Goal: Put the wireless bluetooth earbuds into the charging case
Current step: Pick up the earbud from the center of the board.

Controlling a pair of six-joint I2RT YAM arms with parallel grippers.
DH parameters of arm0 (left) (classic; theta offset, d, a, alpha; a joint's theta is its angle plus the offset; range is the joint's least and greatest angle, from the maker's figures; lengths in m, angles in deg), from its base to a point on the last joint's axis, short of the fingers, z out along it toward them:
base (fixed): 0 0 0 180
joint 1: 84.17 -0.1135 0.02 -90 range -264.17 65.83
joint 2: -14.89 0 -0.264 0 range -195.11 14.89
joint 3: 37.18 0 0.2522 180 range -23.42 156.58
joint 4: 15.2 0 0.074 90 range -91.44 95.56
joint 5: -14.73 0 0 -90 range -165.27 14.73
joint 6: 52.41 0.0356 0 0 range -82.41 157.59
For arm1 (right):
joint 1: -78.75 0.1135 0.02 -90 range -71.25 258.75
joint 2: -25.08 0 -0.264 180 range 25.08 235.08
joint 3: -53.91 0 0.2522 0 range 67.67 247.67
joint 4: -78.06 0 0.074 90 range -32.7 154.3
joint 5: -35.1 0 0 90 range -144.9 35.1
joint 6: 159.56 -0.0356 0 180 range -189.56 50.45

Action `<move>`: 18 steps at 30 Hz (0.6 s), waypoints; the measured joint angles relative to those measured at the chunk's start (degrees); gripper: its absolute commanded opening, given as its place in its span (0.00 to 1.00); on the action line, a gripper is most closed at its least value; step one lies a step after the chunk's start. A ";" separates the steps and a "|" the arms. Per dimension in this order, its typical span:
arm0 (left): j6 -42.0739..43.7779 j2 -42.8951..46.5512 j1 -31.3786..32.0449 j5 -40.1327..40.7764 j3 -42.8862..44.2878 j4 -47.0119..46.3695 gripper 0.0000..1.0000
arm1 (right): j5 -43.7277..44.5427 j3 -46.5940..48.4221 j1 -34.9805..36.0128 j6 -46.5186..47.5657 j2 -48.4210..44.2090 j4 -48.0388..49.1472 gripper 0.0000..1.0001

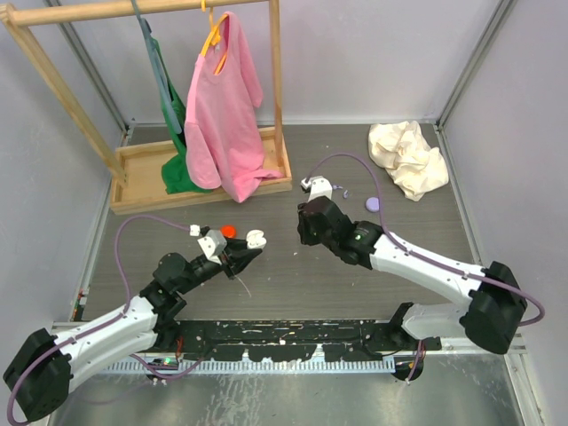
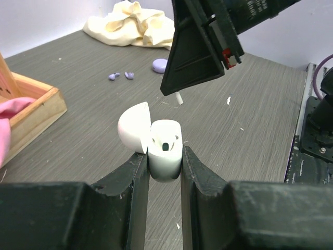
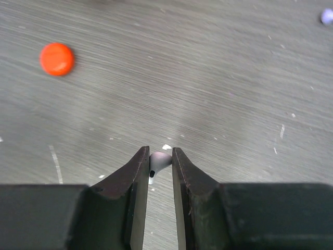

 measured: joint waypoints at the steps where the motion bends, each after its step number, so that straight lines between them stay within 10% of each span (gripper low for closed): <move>1: 0.02 0.17 0.00 -0.13 0.00 -0.22 0.00 | -0.04 -0.24 0.70 0.37 -0.92 0.90 0.27; 18: 0.20 0.79 0.00 -2.64 -0.02 -1.81 0.00 | -5.60 -11.13 8.57 6.62 -12.28 26.75 0.27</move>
